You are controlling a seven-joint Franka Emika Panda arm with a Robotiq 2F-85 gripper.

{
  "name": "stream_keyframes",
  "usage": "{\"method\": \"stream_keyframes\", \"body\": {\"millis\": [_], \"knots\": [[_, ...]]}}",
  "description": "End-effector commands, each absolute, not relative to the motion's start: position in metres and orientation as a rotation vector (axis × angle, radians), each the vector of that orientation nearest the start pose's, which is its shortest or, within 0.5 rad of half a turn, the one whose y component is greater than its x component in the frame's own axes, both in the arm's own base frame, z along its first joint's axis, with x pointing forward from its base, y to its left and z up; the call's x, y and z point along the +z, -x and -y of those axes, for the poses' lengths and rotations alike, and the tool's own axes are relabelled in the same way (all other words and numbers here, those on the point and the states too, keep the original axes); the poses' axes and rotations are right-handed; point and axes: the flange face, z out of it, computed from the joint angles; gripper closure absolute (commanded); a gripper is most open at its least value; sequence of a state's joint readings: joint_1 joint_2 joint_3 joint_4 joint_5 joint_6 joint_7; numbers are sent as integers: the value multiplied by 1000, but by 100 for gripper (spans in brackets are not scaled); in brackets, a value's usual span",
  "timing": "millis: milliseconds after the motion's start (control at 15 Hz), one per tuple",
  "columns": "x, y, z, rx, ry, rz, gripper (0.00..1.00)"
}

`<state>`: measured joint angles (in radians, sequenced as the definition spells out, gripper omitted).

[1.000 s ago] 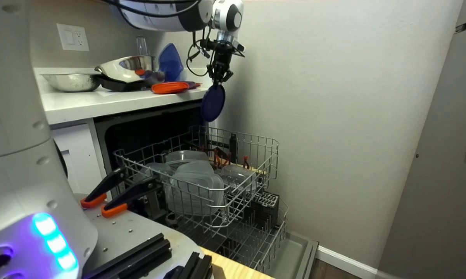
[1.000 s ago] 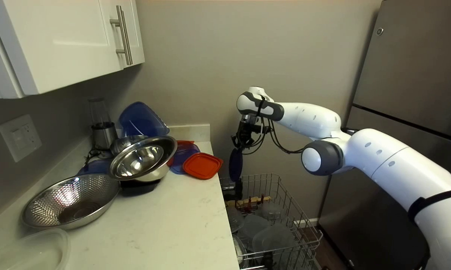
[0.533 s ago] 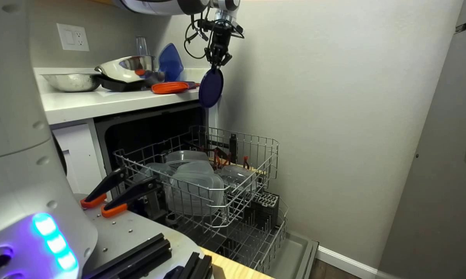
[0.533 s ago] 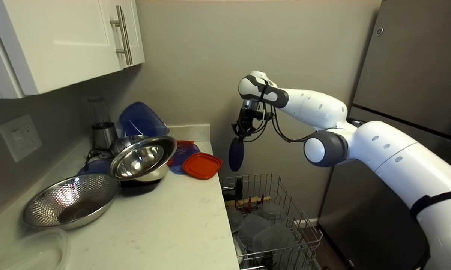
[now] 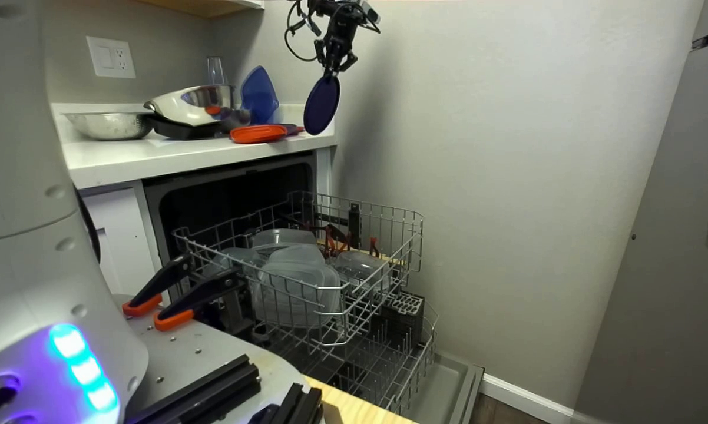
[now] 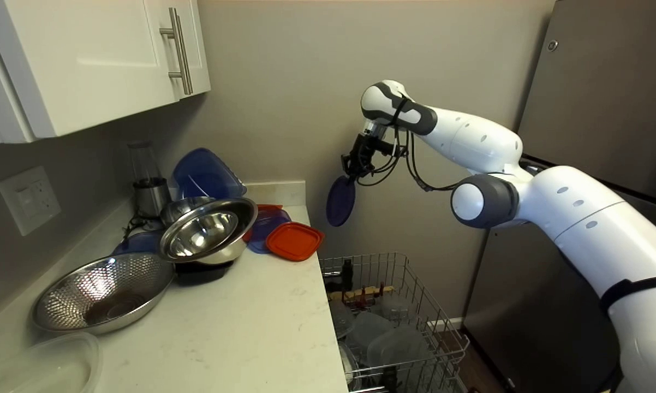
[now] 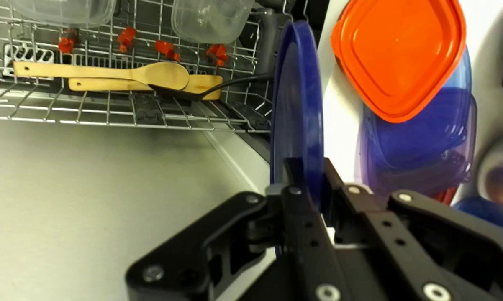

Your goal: Remove the blue lid from the dishwasher

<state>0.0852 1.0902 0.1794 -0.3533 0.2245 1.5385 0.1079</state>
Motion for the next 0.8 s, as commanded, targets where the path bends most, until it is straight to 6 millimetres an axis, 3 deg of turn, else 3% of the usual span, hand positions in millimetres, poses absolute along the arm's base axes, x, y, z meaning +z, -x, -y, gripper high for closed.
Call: {"method": "stream_keyframes", "body": {"millis": [0,267,467,733], "knots": [[450,-787,-106,-168,2599,134,97],[413,-809,-78,-291,2422,128,97],[377,-819,-80,-331,2278,133,97],[354,-815,-93,-285,2176,212,97]]}}
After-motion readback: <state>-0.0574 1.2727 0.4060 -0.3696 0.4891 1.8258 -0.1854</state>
